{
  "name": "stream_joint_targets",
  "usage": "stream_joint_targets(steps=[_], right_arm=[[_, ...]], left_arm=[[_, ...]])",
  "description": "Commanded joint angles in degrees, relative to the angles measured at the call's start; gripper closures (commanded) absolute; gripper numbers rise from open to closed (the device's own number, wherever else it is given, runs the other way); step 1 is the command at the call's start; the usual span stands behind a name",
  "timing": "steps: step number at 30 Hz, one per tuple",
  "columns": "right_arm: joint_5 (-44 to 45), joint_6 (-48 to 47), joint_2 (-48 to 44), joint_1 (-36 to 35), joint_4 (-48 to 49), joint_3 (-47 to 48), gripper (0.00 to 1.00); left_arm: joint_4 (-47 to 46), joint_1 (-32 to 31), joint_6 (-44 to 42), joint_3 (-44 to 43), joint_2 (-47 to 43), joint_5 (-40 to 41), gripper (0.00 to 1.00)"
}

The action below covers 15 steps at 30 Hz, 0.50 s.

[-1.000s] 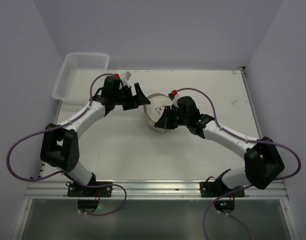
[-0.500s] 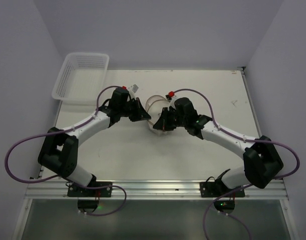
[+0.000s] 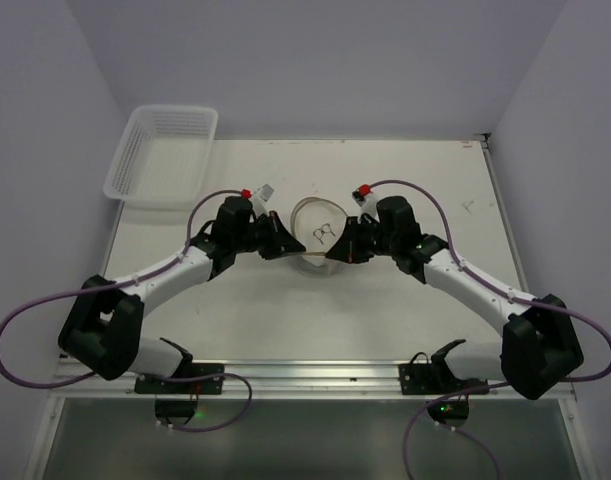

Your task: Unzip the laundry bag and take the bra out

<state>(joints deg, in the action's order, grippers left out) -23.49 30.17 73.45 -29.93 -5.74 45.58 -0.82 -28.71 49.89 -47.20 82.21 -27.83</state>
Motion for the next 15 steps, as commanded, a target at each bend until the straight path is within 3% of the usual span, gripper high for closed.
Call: stream_joint_targets(steps=[1,2,3,4,6,7,9,10,11,15], right_arm=[[4.94,-7.93,1.43,2.95,-8.85,4.15,1.00],[4.94,-8.63,1.69,2.95,-9.46,5.12,0.99],[4.94,-8.90,1.96,2.95,-10.69,5.91,0.96],[4.85,-9.16,1.87,3.04,-11.05,7.40,0.81],[4.24,-8.91,1.35,2.86,-12.79,8.73,0.64],[4.32,-8.64,0.21,2.69,-13.42,10.04,0.51],[6.07,-7.76,-1.46,2.16,-15.17,11.19,0.41],[8.26,-7.67,-3.47,1.46,-15.62,12.24,0.37],[9.24,-7.15,-4.36,1.02,-15.97,12.86,0.27],[13.37,-7.84,-7.00,-1.09,-17.81,16.64,0.18]], left_arm=[[-6.44,0.42,4.76,7.19,-6.53,5.15,0.93],[-7.87,-1.85,7.04,10.08,-7.59,5.59,0.82],[-8.84,-2.83,7.59,10.98,-9.68,6.64,0.61],[-9.02,-3.37,7.77,11.69,-10.75,7.00,0.51],[-7.10,-3.63,6.63,12.75,-14.51,8.83,0.24],[-3.52,-3.55,5.49,12.05,-16.02,10.42,0.20],[0.62,-3.20,1.37,10.21,-19.35,15.06,0.10],[3.95,-2.93,-0.04,9.07,-20.24,16.31,0.09],[7.72,-2.15,-2.66,6.79,-20.86,17.28,0.09],[11.98,1.45,-6.82,4.31,-22.71,19.05,0.11]])
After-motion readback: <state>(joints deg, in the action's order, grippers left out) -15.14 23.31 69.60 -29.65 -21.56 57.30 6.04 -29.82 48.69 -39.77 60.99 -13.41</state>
